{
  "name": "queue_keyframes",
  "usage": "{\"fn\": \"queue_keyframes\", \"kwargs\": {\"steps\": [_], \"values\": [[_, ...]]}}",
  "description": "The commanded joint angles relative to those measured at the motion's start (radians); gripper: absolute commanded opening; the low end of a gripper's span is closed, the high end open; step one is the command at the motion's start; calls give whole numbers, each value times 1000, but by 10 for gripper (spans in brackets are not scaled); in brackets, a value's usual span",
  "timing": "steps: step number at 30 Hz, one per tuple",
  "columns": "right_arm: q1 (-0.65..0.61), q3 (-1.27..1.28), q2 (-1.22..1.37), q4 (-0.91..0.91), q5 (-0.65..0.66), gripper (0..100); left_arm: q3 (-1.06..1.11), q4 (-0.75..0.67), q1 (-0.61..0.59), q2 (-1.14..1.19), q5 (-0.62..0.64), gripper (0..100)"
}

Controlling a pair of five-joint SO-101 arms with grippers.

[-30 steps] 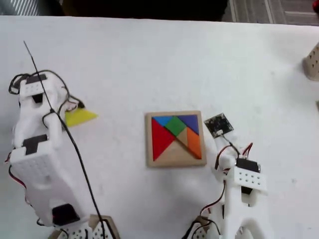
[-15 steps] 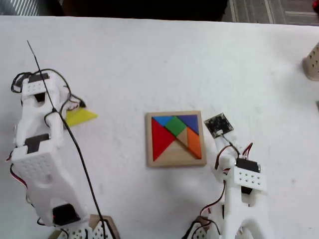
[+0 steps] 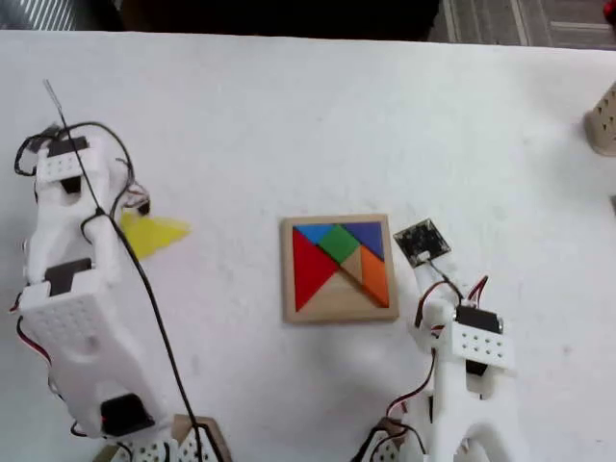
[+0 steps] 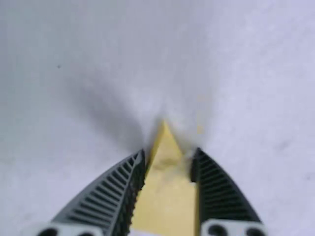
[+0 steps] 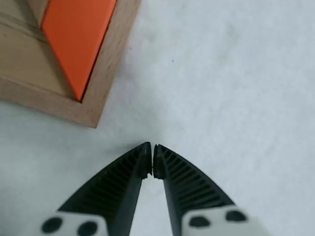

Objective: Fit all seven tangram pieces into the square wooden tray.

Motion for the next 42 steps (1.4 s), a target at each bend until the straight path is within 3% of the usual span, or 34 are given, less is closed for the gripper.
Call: {"fn": "queue_keyframes", "kwargs": {"steps": [1, 7, 12, 28, 32, 40, 42], "values": [[-12, -8, -28, 10, 12, 20, -37, -18, -16, -4, -107, 72], [-12, -8, -28, 10, 12, 20, -32, 23, 39, -4, -212, 133], [-12, -8, -28, 10, 12, 20, 2, 89, 168, -10, -307, 132], [-12, -8, -28, 8, 14, 20, 459, -132, 529, -392, -364, 134], [-12, -8, -28, 7, 14, 20, 520, -144, 430, -568, -437, 135], [-15, -12, -28, 5, 5, 20, 660, -144, -2, -783, -462, 136], [-62, -23, -28, 12, -52, 20, 698, -167, -99, -792, -460, 136]]}}
